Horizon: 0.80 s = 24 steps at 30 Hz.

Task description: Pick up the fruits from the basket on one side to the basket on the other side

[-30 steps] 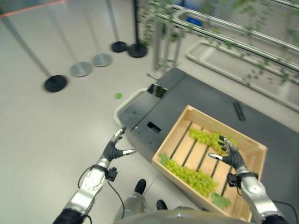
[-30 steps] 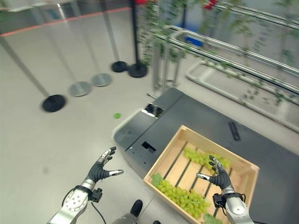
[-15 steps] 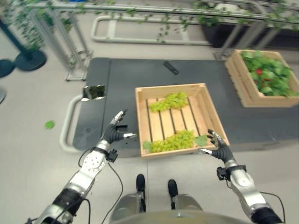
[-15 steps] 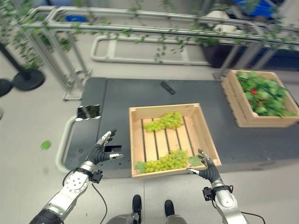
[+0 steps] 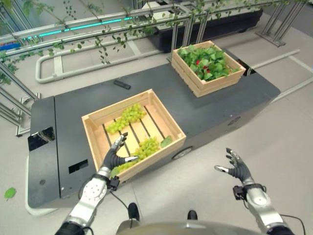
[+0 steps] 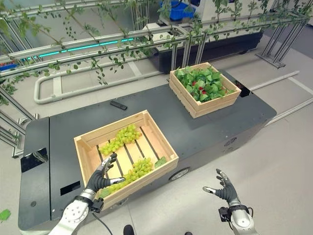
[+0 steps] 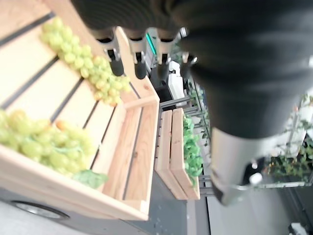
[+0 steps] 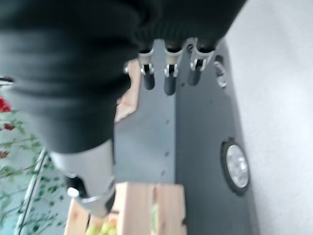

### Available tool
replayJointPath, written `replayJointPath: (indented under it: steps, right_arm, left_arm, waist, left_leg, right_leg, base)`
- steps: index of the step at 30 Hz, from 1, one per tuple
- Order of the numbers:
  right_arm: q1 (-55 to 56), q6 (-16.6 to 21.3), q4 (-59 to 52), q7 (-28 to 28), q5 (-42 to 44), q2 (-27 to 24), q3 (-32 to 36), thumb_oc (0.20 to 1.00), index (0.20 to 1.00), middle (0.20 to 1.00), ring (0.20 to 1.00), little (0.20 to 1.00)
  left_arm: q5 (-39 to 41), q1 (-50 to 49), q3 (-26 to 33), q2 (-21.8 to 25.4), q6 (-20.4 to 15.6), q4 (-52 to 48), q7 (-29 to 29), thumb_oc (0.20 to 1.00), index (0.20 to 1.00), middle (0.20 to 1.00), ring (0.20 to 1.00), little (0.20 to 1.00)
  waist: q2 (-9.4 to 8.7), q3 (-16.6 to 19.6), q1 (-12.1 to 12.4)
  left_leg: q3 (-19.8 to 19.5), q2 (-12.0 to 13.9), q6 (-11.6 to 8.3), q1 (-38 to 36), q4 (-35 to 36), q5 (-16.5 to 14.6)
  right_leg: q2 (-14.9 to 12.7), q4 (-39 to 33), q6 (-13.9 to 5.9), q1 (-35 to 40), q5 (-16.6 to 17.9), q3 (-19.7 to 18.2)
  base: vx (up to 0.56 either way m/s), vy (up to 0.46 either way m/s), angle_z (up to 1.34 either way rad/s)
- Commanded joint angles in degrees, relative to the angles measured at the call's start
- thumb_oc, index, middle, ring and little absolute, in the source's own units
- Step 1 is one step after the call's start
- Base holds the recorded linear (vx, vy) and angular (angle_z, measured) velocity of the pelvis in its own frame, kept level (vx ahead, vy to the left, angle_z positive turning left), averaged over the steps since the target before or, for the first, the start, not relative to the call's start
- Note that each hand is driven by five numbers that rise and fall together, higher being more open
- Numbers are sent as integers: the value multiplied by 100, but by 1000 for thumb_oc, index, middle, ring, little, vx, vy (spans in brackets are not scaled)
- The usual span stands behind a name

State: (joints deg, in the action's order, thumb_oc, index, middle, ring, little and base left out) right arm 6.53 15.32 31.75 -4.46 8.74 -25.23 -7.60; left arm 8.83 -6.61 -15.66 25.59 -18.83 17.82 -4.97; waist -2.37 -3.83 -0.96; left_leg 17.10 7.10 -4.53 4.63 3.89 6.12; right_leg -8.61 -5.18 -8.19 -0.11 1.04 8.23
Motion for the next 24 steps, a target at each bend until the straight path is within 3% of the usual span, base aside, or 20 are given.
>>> replayJointPath:
  steps: [1,10,24]
  right_arm:
    - [-466,151,-210,85,302,-37,-81,1000,1000,1000,1000,1000]
    - [-202,206,-247,30,533,13,6,1000,1000,1000,1000,1000]
    - [-186,160,-176,14,601,255,-96,1000,1000,1000,1000,1000]
  left_arm:
    - [250,129,445,122,-123,305,-71,1000,1000,1000,1000,1000]
    - [237,119,285,-85,-9,670,-97,1000,1000,1000,1000,1000]
    - [159,161,365,-95,18,1110,-267,1000,1000,1000,1000,1000]
  waist:
    - [-180,-77,-29]
    - [-95,-74,-73]
    - [-116,42,-66]
  left_leg:
    - [-65,86,29,-224,-456,-583]
    - [-243,309,-189,-252,-372,-278]
    - [-504,50,-58,-381,-137,-412]
  right_leg:
    - [-27,300,-243,-587,296,-10]
    - [174,100,-79,-142,147,425]
    - [18,213,-118,-100,131,308]
  base:
    - [57,-166,-6]
    - [60,-98,18]
    - [23,26,8]
